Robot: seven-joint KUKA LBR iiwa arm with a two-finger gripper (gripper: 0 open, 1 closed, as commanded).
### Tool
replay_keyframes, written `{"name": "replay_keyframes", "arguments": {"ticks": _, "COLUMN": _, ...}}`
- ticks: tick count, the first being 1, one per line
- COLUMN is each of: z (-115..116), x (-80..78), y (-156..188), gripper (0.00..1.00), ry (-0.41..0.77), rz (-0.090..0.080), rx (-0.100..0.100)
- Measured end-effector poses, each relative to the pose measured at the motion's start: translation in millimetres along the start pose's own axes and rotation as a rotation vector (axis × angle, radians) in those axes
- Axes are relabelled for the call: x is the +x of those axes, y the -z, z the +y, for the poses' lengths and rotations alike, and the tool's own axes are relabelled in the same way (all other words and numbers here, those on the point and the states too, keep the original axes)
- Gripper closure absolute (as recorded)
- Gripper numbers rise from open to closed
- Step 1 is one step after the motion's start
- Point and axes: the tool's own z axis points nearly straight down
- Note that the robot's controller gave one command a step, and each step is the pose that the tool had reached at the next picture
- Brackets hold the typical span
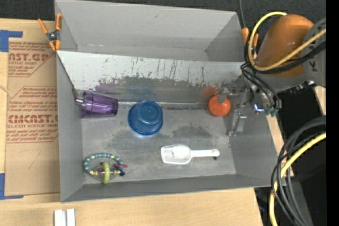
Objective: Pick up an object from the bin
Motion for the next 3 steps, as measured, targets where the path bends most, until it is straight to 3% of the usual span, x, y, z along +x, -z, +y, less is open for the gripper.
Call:
{"name": "replay_keyframes", "arguments": {"ticks": 1, "z": 0.7, "x": -1.6, "y": 5.1, "gripper": 0.00, "ry": 0.002, "rz": -0.007, "rx": 0.001}}
{"name": "replay_keyframes", "arguments": {"ticks": 2, "z": 69.6, "x": 62.7, "y": -82.9, "gripper": 0.00, "ry": 0.189, "rz": 0.007, "rx": -0.004}}
{"name": "replay_keyframes", "arguments": {"ticks": 3, "z": 73.7, "x": 75.2, "y": 8.9, "gripper": 0.00, "ry": 0.215, "rz": -0.014, "rx": 0.003}}
